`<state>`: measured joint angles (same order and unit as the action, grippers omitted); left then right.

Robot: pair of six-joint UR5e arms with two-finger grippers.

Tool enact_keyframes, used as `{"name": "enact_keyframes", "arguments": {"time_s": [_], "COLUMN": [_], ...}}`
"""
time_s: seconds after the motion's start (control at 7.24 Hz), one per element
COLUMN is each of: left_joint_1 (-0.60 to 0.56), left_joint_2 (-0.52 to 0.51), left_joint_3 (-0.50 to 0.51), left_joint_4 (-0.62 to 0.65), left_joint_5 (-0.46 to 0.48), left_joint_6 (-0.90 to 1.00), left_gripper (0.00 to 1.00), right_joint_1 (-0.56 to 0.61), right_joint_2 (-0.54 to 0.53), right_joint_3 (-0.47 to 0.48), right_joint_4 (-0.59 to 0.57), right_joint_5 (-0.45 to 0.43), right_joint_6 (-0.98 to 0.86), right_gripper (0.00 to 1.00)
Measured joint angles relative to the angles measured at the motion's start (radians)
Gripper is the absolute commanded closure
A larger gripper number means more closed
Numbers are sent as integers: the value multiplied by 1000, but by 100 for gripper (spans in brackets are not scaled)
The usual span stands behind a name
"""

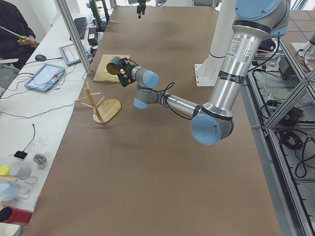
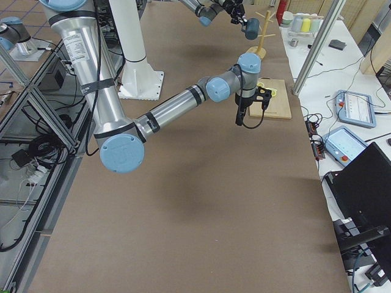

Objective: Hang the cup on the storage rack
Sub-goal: 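Hook the mug handle over a rack dowel peg with the left gripper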

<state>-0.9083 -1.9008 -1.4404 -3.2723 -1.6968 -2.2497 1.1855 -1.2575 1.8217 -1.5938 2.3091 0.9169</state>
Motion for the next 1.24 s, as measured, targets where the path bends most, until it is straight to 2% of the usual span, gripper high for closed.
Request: {"name": "enact_keyframes", "arguments": {"time_s": [0.14, 0.28, 0.69, 1.24], "left_joint_1": [-1, -1, 0, 0], "left_joint_2": [-13, -32, -108, -141], "left_joint_3": [72, 111, 193, 268], "left_joint_4": [-88, -122, -140, -143], "left_joint_5": [52, 102, 224, 305], "left_joint_6": [-57, -83, -140, -225], "left_gripper": [100, 100, 100, 100], "right_joint_1": [0, 0, -1, -6], "right_joint_2": [0, 1, 10, 18], "right_joint_3": [3, 6, 25, 30], "right_joint_4": [0, 0, -7, -11], "right_joint_5": [1, 1, -2, -7], "right_joint_6": [-1, 0, 11, 15], "right_gripper": [0, 0, 0, 0]}}
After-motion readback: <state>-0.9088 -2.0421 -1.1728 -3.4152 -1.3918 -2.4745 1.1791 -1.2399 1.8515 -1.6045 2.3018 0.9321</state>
